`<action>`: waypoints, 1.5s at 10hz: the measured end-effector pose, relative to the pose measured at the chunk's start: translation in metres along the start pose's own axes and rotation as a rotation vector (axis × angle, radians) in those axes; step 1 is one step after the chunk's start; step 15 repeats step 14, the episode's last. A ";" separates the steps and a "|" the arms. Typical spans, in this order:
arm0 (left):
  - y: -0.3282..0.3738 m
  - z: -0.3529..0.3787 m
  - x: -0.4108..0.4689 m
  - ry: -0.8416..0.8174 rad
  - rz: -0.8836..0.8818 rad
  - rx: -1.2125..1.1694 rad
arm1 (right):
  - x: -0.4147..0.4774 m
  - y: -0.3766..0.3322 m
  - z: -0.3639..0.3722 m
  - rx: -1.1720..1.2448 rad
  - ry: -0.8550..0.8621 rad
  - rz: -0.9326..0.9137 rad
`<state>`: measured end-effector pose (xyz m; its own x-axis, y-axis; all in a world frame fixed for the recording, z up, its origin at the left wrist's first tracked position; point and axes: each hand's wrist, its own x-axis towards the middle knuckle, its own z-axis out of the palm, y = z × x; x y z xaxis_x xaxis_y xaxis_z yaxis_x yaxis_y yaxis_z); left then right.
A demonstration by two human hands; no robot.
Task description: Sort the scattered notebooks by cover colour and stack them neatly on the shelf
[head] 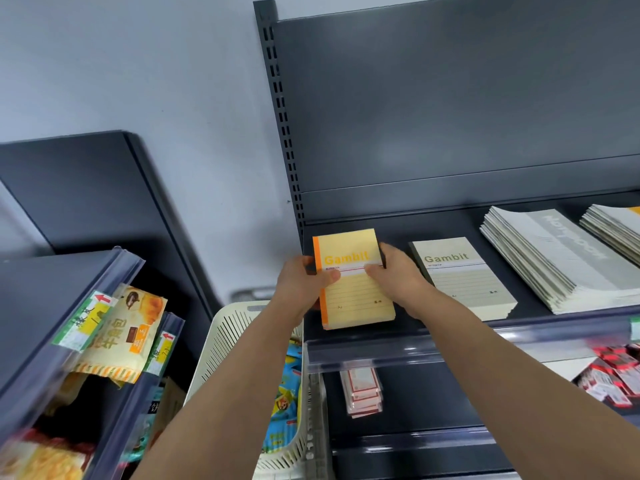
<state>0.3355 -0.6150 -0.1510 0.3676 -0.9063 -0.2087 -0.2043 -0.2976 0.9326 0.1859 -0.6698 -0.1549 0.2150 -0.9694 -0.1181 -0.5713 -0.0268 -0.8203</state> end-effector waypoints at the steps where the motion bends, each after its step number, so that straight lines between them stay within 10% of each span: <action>1: -0.006 0.007 0.000 0.036 -0.055 0.072 | 0.004 0.004 0.008 -0.107 -0.039 0.066; 9: -0.003 0.016 -0.001 0.205 0.150 0.820 | -0.014 -0.004 0.019 -1.026 0.075 -0.341; 15: -0.005 0.008 -0.008 0.083 0.355 1.055 | -0.046 0.018 -0.032 -0.937 0.053 -0.359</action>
